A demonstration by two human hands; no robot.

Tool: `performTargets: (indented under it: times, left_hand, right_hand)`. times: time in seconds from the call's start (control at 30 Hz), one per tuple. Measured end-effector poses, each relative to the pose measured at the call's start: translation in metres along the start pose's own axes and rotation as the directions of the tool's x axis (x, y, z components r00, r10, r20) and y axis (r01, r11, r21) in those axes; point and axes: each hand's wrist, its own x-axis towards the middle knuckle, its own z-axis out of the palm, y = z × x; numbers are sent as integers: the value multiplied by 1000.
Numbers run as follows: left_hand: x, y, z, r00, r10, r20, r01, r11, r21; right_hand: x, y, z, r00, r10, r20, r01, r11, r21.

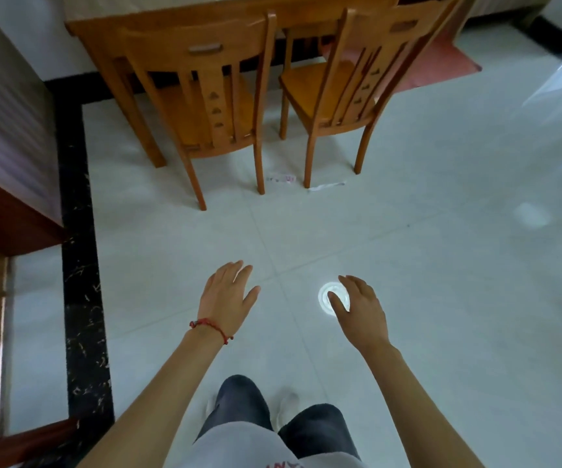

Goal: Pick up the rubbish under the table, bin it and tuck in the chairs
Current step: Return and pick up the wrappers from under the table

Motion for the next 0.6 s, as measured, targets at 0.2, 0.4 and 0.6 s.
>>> performTargets:
  times: [0.2,0.4,0.6]
  left_hand:
    - [56,20,-6,999,44,2,-44,998,37]
    - [154,23,-18,994,111,5,-111,990,89]
    - [258,22,-41,990,136,49,-140,984,108]
  right_hand:
    - [50,14,-19,999,33,-22,-33,999,7]
    - [131,9,-23,996,62,-62,-61,998,22]
    - [220,-2,-40,987,127,-94,-125,992,30]
